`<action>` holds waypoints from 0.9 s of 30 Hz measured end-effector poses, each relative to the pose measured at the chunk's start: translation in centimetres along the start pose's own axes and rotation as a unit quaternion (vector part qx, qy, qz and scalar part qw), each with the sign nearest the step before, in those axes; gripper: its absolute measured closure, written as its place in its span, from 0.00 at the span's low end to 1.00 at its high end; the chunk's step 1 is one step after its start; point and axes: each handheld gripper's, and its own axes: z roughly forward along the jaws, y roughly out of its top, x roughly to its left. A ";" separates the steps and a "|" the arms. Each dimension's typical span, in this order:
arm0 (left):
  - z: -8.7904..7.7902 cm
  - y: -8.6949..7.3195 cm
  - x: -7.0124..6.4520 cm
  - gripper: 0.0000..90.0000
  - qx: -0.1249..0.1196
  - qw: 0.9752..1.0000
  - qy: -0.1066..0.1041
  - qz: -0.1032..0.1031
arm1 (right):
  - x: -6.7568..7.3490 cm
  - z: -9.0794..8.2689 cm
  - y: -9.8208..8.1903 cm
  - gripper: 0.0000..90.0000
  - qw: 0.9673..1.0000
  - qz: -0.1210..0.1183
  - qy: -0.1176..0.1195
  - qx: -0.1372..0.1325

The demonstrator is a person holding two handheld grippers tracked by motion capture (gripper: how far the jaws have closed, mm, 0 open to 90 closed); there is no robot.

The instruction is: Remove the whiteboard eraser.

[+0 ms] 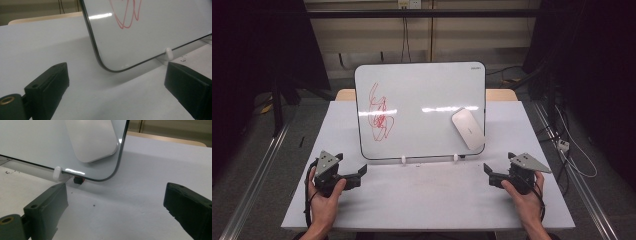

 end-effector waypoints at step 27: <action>-0.7 0.1 -1.2 0.06 0.000 1.000 -0.016 0.004 | 0.9 0.1 0.6 0.06 0.999 -0.020 0.026 0.017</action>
